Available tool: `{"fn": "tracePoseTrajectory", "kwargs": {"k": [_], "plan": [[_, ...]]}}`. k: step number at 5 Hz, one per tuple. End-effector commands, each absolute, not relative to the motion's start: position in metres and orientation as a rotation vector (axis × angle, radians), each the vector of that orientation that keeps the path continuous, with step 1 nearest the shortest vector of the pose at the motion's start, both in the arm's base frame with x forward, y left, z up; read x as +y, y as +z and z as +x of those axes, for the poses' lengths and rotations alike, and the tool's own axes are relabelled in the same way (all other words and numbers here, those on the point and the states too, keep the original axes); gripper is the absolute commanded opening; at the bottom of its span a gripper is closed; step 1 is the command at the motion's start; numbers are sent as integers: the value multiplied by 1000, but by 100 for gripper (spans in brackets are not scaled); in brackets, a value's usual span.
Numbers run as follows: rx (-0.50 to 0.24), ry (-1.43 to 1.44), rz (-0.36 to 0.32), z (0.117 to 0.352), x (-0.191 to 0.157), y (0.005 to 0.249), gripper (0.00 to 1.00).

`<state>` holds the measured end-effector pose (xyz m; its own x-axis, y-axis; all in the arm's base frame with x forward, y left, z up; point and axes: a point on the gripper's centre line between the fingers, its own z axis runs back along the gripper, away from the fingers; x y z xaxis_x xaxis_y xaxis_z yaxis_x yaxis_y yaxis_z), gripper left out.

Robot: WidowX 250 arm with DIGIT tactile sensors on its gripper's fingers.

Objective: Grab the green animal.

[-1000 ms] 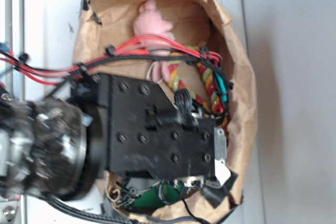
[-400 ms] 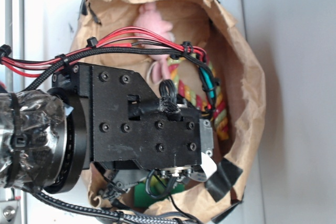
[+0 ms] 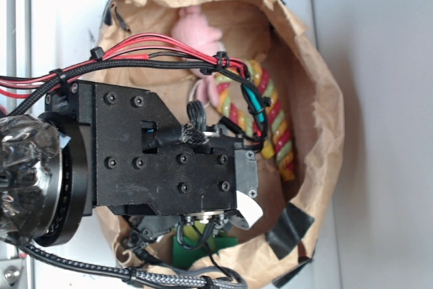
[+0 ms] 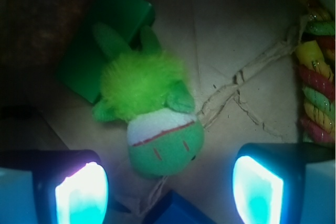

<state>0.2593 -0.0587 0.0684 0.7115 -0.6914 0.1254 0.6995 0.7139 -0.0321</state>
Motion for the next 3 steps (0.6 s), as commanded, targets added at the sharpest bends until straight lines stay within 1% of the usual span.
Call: {"fn": "tracePoseTrajectory", "kwargs": {"k": [1, 2, 3], "plan": [[-137, -836, -68, 261, -77, 64, 100], [-130, -845, -55, 262, -83, 53, 100], [-119, -845, -53, 263, -87, 48, 100]]}}
